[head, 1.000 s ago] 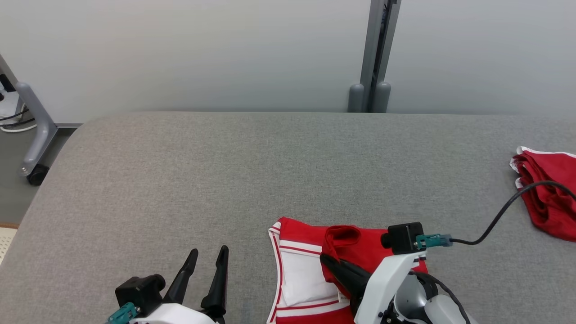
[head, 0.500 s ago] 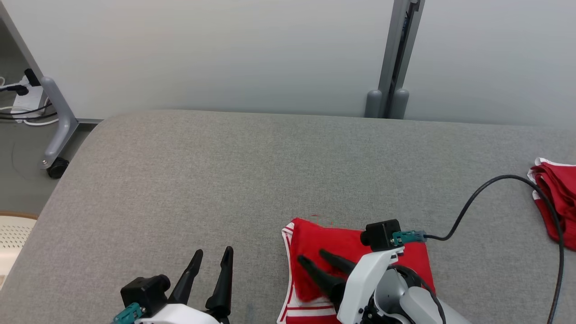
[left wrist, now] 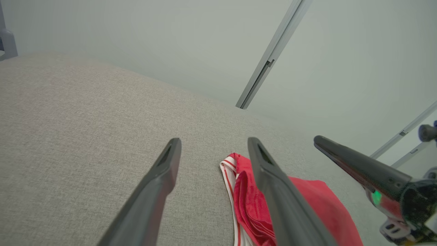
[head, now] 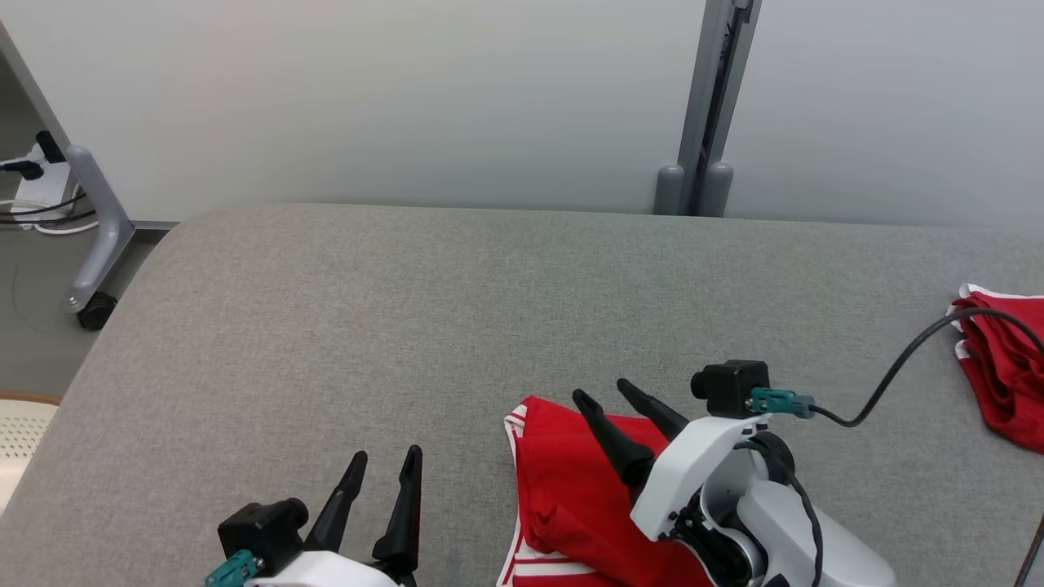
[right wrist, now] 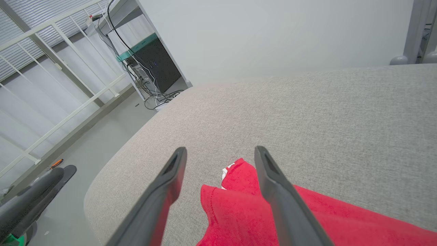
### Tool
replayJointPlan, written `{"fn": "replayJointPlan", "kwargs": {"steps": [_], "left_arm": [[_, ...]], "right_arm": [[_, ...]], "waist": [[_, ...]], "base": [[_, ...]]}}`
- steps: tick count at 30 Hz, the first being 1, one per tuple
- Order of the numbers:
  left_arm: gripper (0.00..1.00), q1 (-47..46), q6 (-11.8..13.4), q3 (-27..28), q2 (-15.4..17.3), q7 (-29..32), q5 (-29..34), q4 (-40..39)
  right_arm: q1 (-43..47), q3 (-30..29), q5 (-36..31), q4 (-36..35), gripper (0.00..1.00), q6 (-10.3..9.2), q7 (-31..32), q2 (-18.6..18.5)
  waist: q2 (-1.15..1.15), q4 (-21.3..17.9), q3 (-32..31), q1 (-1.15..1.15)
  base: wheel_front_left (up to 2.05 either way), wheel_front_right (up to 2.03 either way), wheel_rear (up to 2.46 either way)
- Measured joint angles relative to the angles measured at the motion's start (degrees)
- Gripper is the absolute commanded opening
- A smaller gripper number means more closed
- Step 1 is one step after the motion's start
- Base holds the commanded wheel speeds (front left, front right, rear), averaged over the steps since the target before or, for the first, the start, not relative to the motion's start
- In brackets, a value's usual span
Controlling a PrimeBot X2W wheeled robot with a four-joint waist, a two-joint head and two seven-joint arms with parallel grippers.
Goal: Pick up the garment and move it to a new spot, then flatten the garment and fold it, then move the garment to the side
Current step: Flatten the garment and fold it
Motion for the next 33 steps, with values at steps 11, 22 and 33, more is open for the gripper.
{"fn": "replayJointPlan", "kwargs": {"steps": [11,22,33], "left_arm": [[1.00,-0.02,0.03,-0.55,0.02,-0.15,0.00,0.04],[1.00,-0.42,0.20,-0.78,0.45,-0.04,0.01,-0.04],[1.00,-1.09,0.44,-0.63,1.00,0.07,0.08,-0.32]], "right_arm": [[2.49,-7.49,-10.32,3.11,1.00,0.00,-7.27,-0.02],[9.95,-12.13,-16.79,2.49,0.07,0.00,-8.68,-0.02],[12.41,-6.57,-18.37,5.08,0.00,0.00,-7.15,0.01]], "waist": [[0.00,-1.61,-0.17,0.00],[0.00,-0.76,0.06,0.00],[0.00,2.90,0.33,0.00]], "base": [[0.00,0.00,0.00],[0.00,0.00,0.00],[0.00,0.00,0.00]]}}
